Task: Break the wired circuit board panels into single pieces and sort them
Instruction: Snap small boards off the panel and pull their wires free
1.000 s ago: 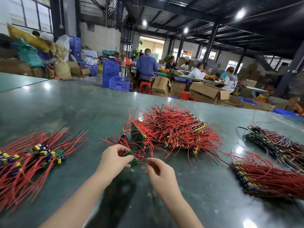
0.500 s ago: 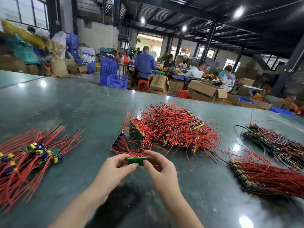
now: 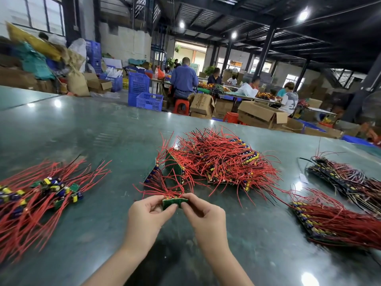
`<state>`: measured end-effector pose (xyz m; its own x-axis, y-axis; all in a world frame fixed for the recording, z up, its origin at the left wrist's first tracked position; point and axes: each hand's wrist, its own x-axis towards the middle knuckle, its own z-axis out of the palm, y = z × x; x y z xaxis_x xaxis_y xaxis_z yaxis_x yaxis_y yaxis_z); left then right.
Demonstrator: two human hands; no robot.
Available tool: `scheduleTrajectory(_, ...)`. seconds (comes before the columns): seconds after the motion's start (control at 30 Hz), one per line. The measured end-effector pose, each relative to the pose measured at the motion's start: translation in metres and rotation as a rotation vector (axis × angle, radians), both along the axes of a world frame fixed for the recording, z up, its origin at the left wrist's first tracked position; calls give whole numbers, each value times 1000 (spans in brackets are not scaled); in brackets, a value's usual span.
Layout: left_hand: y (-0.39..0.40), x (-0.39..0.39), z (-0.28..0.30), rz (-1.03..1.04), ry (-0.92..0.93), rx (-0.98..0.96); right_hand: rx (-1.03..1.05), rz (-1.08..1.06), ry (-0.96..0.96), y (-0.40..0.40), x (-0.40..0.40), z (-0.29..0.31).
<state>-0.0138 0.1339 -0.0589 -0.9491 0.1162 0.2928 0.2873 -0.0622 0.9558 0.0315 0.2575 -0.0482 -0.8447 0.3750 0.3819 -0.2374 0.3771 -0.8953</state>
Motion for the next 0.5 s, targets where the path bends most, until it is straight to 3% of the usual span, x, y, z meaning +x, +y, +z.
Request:
scheduleTrajectory(0.13, 2, 2, 1, 63, 71, -19, -30, -40, 41, -6, 0, 1)
scheduleTrajectory(0.23, -5, -8, 4, 191, 129, -141, -83, -91, 72, 0, -1, 5)
scheduleTrajectory(0.3, -14, -15, 5, 282, 161, -285, -158, -110, 57, 6, 0, 8)
scheduleTrajectory(0.43, -22, -13, 10, 335, 138, -772, -306, -94, -4, 10, 0, 7)
scheduleTrajectory(0.5, -23, -11, 12, 367, 154, -898, -344, -69, -14, 8, 0, 8)
